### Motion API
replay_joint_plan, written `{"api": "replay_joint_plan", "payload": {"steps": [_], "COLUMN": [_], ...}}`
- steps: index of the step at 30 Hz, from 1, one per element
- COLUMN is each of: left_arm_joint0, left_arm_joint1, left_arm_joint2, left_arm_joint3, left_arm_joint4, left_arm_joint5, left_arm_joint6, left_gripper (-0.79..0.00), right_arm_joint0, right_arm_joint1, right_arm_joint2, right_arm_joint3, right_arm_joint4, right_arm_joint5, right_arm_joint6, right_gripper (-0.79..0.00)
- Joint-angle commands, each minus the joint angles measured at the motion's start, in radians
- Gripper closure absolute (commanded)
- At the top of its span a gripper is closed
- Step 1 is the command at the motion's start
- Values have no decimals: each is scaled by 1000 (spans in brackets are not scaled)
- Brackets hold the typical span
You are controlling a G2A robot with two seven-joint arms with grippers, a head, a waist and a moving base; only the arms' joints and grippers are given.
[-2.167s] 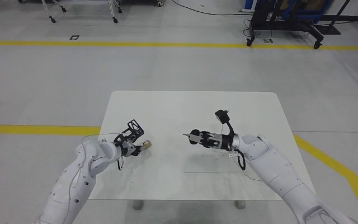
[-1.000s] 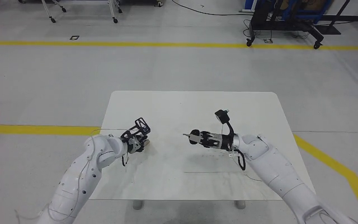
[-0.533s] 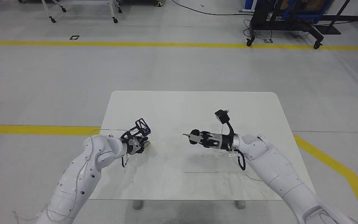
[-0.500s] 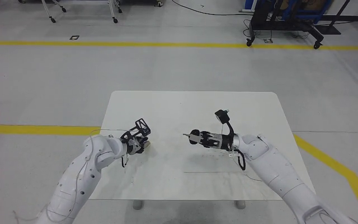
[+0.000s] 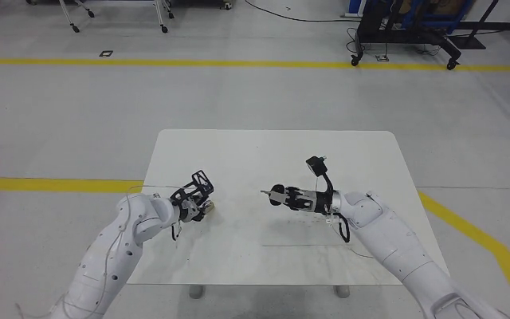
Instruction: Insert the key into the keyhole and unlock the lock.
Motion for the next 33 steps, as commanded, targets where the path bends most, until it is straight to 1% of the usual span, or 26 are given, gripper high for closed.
{"api": "replay_joint_plan", "payload": {"steps": [1,3,6,7,9,10,22,23,24,25,26,33], "left_arm_joint0": [2,3,2,1,-4,-7,-38,-39,-42,-44,-46,-59], "left_arm_joint1": [1,3,4,3,2,2,-2,-2,-3,-3,-4,-6], "left_arm_joint2": [-1,-2,2,5,9,11,35,36,38,40,41,51], "left_arm_joint3": [-3,-5,-1,1,7,11,42,43,46,49,51,74], "left_arm_joint4": [1,3,2,2,0,-2,-20,-22,-25,-26,-27,-31], "left_arm_joint5": [-1,-3,-7,-5,-1,1,-5,-4,-3,-1,-2,0], "left_arm_joint6": [-5,-13,-24,-25,-24,-22,-7,-6,-3,-1,1,17], "left_gripper": [-194,-166,-148,-126,-28,0,0,-12,-86,-182,-197,-191], "right_arm_joint0": [0,0,0,0,0,0,0,0,0,0,0,0], "right_arm_joint1": [0,0,0,0,0,0,0,0,0,0,0,0], "right_arm_joint2": [0,0,0,0,0,0,0,0,0,0,0,0], "right_arm_joint3": [0,0,0,0,0,0,0,0,0,0,0,0], "right_arm_joint4": [0,0,0,0,0,0,0,0,0,0,0,0], "right_arm_joint5": [0,0,0,0,0,0,0,0,0,0,0,0], "right_arm_joint6": [0,0,0,0,0,0,0,0,0,0,0,0], "right_gripper": [0,0,0,0,0,0,0,0,0,0,0,0]}}
